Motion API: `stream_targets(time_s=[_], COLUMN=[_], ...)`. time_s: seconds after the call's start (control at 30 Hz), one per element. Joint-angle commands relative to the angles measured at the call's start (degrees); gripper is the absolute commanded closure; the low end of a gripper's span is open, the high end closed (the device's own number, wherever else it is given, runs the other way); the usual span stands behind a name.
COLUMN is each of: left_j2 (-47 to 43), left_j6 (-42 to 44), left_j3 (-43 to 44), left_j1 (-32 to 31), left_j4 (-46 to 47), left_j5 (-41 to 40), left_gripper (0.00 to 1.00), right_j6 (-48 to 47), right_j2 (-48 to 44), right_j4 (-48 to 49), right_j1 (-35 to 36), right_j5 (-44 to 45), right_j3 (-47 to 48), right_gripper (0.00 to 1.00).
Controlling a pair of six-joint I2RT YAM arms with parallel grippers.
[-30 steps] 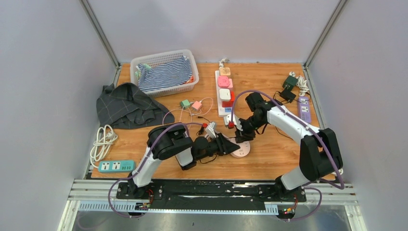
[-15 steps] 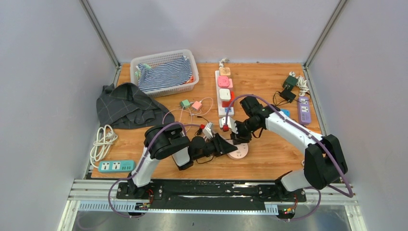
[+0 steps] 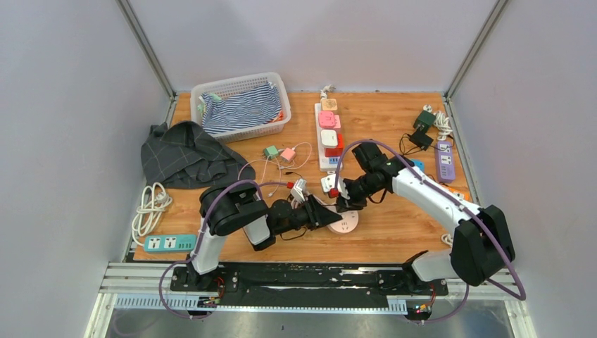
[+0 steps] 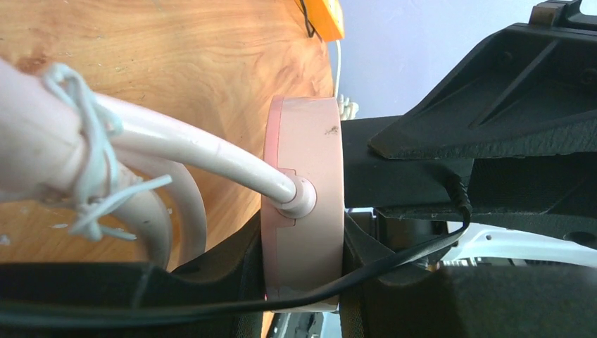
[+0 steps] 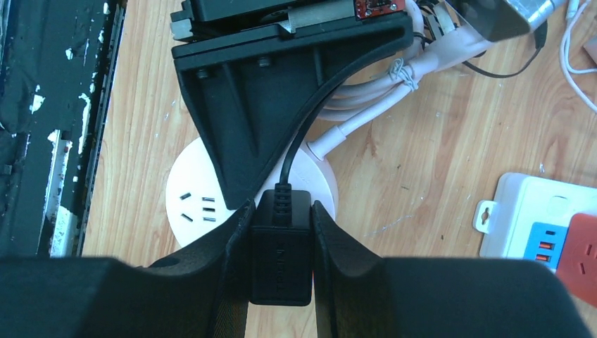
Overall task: Pull the plug off the socket
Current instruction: Remove the plug from the socket.
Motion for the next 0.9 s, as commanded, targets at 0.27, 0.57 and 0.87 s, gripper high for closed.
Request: stream_targets(time_s=[0.27, 0.57, 0.87], left_j2=[1.4, 2.1, 3.2], left_j6=[-0.6, -1.9, -2.5], left_j3=[1.6, 2.7, 1.6], left_j1=[0.5, 3.3, 4.6], left_j4=[3.8, 3.8, 3.9], left_j5=[-0.3, 0.8, 1.6], left_gripper=[1.00, 1.00, 1.00], right_j6=[12.1, 0.5, 7.9], right_j2=[1.3, 1.1, 0.4], right_j4=[10.4, 1.0, 6.0], right_j1=[3.3, 8.4, 4.8], right_j5=[12.6, 1.7, 4.7], right_j3=[-1.4, -1.7, -1.2], right_gripper=[1.00, 1.00, 1.00])
